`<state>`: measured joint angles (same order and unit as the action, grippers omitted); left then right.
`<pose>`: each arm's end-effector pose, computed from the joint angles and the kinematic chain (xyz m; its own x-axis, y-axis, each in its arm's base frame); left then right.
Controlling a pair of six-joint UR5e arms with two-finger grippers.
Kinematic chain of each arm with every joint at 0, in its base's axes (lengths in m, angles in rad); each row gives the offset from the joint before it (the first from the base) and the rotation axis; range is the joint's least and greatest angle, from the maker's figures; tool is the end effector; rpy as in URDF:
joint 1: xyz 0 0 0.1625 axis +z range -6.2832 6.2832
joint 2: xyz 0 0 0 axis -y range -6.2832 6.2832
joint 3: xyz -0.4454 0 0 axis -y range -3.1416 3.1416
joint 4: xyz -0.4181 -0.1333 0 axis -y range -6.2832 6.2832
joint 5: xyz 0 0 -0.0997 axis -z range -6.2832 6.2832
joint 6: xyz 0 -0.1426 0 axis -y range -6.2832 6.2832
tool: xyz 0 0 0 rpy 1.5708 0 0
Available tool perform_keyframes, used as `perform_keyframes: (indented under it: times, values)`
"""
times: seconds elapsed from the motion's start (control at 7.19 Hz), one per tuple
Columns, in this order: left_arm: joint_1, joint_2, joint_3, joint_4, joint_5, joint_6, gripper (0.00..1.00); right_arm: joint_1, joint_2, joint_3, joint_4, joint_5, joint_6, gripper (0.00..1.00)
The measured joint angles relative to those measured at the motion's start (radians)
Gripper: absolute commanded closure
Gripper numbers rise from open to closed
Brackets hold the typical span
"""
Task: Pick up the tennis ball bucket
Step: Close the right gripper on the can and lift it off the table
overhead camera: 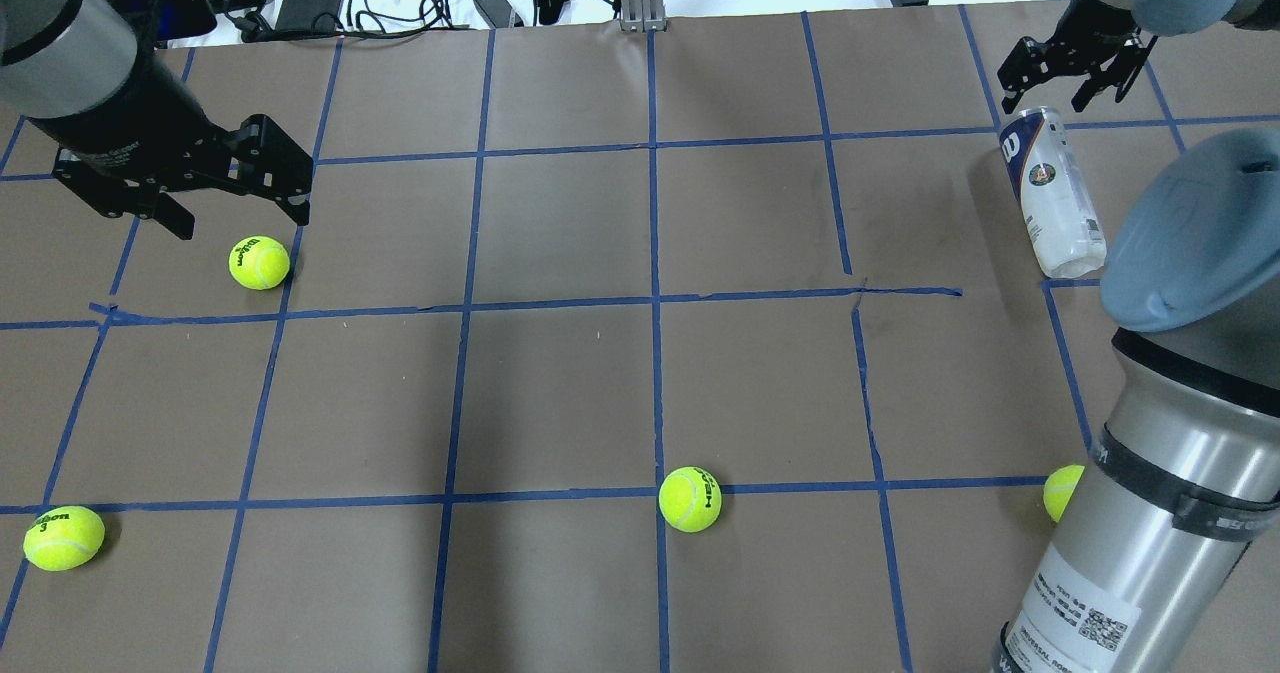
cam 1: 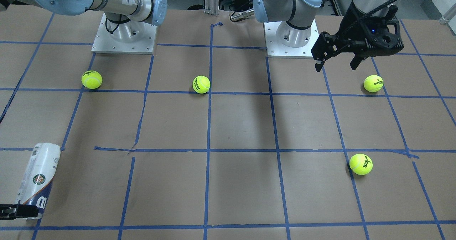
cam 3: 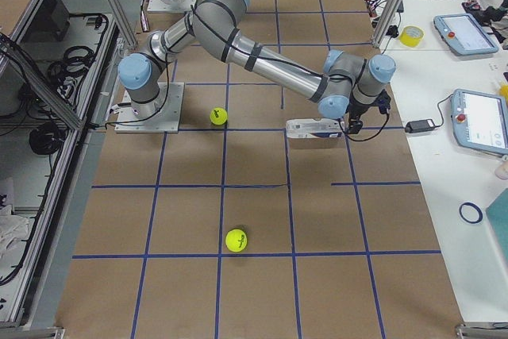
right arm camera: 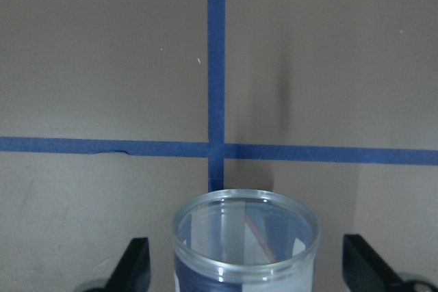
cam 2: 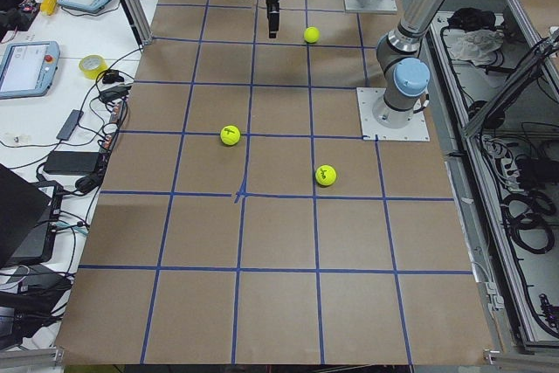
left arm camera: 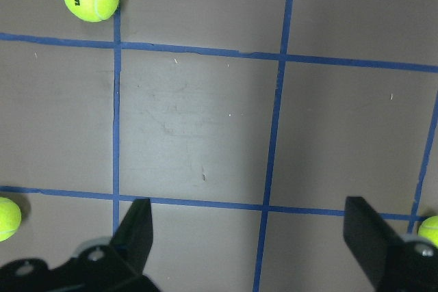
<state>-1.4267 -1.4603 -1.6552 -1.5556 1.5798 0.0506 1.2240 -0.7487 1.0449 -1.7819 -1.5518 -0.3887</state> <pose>-0.0625 -0.4884 0.4777 -0.9955 -0.0938 -0.0111 -0.0932 0.9948 -0.0408 -0.1486 -0.8112 0.1931 -0.9980 -0.0393 -0.0497 -0.0428 0.9965 0.0715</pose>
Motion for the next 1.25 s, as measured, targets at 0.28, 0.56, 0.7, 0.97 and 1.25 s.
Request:
perform_keyframes:
  times: [0.28,0.56,0.7,0.97,1.25]
  values:
    - [0.001,0.001,0.0,0.0,0.003,0.0,0.0,0.0,0.007,0.02,-0.024,0.0,-0.009,0.01]
    - [0.004,0.002,0.0,-0.001,0.003,0.0,0.0,0.0,0.02,0.026,-0.035,0.002,-0.006,0.09]
    - [0.005,0.003,0.0,-0.001,0.003,0.0,0.0,0.0,0.02,0.026,-0.037,0.004,0.003,0.09]
    - [0.006,0.003,0.0,-0.001,0.003,0.0,0.0,0.0,0.02,0.026,-0.038,0.002,0.028,0.46]
    - [0.006,0.003,0.001,-0.001,0.004,0.0,0.0,0.001,0.013,0.025,-0.033,0.006,0.05,0.51]
